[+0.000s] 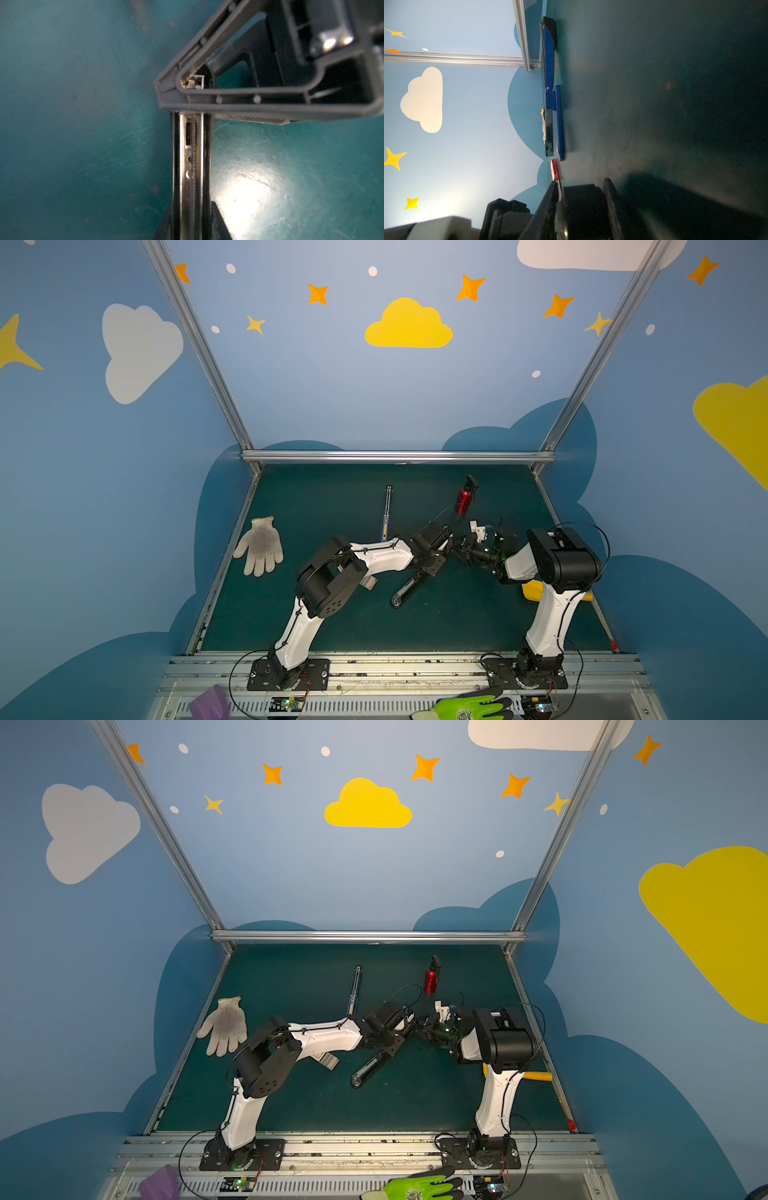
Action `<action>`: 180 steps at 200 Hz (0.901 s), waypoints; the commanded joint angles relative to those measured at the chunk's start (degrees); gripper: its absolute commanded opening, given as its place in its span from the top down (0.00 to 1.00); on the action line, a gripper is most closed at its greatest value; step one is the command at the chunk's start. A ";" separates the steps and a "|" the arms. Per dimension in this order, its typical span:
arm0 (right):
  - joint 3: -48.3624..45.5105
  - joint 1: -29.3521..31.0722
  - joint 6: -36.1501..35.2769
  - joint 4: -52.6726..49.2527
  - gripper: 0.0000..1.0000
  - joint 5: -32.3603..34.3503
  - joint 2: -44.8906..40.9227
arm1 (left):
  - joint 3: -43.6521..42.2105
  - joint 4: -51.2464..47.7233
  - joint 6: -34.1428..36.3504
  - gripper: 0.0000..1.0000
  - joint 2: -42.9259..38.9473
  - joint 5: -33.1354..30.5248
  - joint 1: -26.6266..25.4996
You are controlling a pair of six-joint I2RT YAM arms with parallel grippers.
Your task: Load the staples into the stapler
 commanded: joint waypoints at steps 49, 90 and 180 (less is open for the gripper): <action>1.26 -1.65 -4.87 -4.46 0.82 -0.47 -5.63 | -5.84 0.64 -2.56 0.59 -11.35 -4.26 -0.40; 2.51 -2.83 -10.18 -12.23 0.83 -0.93 -9.47 | -16.79 2.88 -4.59 0.56 -24.22 -4.18 -0.03; 4.25 -7.65 -15.40 -21.06 0.84 -1.58 -12.70 | -49.09 27.33 -7.72 0.35 -43.05 8.43 7.26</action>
